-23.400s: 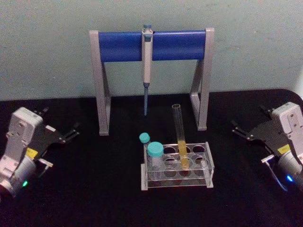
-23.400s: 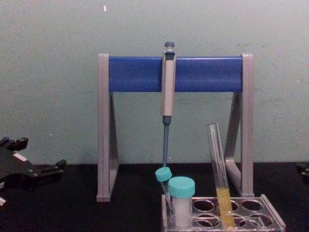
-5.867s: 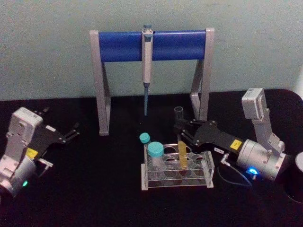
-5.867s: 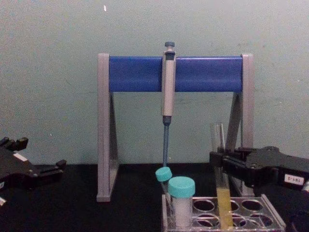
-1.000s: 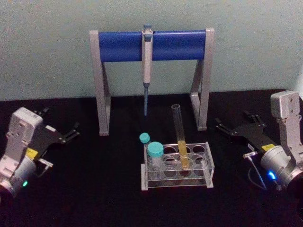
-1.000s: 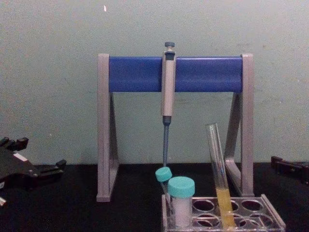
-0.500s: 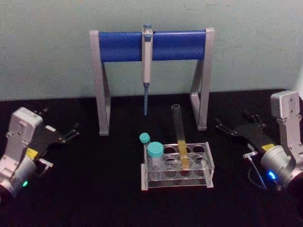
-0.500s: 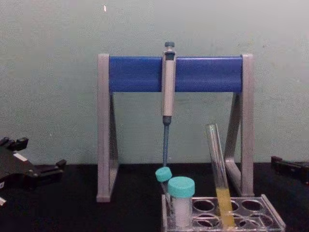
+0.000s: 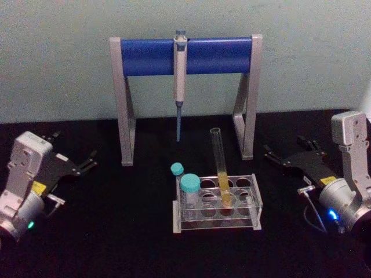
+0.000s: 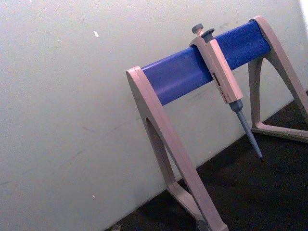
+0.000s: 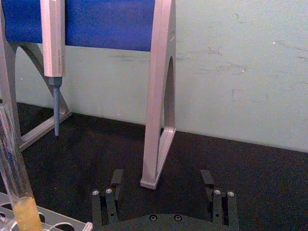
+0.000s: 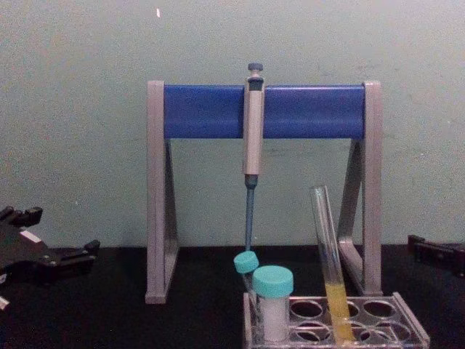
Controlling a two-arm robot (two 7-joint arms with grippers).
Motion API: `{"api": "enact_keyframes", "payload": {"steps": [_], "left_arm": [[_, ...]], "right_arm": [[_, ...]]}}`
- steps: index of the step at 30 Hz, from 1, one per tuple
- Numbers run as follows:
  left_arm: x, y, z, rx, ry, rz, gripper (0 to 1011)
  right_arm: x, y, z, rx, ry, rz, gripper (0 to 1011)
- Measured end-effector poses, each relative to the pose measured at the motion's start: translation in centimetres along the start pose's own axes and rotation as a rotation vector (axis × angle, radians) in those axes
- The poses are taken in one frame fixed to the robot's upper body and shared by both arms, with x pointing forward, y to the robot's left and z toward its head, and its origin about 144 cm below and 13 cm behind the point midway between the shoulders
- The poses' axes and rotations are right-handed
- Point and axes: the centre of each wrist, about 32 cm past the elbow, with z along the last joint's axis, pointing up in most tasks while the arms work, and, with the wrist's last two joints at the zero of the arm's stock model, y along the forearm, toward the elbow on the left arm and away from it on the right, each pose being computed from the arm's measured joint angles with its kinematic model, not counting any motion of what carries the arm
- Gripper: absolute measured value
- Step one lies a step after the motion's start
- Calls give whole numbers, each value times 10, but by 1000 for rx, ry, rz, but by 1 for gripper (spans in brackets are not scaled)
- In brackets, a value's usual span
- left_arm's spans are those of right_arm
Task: Pick up the test tube from the test tube rack, shake it, then place it back into the test tube rack.
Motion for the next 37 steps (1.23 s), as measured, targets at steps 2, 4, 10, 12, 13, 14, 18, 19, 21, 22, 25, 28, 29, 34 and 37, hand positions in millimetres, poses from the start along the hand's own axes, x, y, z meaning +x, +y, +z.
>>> {"api": "enact_keyframes", "payload": {"steps": [2, 4, 10, 12, 13, 14, 18, 19, 21, 22, 25, 28, 29, 34, 37], "left_arm": [[0, 0, 0, 0, 0, 0, 1001], [0, 0, 0, 0, 0, 0, 1001], [0, 0, 0, 0, 0, 0, 1001], [0, 0, 0, 0, 0, 0, 1001], [0, 0, 0, 0, 0, 0, 1001], [0, 0, 0, 0, 0, 0, 1001], [0, 0, 0, 0, 0, 0, 1001], [0, 0, 0, 0, 0, 0, 1001], [0, 0, 0, 0, 0, 0, 1001], [0, 0, 0, 0, 0, 0, 1001], [0, 0, 0, 0, 0, 0, 1001], [0, 0, 0, 0, 0, 0, 1001], [0, 0, 0, 0, 0, 0, 1001], [0, 0, 0, 0, 0, 0, 1001], [0, 0, 0, 0, 0, 0, 1001]], "right_arm": [[0, 0, 0, 0, 0, 0, 1000], [0, 0, 0, 0, 0, 0, 1000], [0, 0, 0, 0, 0, 0, 1000], [0, 0, 0, 0, 0, 0, 1000], [0, 0, 0, 0, 0, 0, 1000], [0, 0, 0, 0, 0, 0, 1000], [0, 0, 0, 0, 0, 0, 1000], [0, 0, 0, 0, 0, 0, 1000], [0, 0, 0, 0, 0, 0, 1000], [0, 0, 0, 0, 0, 0, 1000], [0, 0, 0, 0, 0, 0, 1000], [0, 0, 0, 0, 0, 0, 1000], [0, 0, 0, 0, 0, 0, 1000], [0, 0, 0, 0, 0, 0, 1000], [0, 0, 0, 0, 0, 0, 1000]]}}
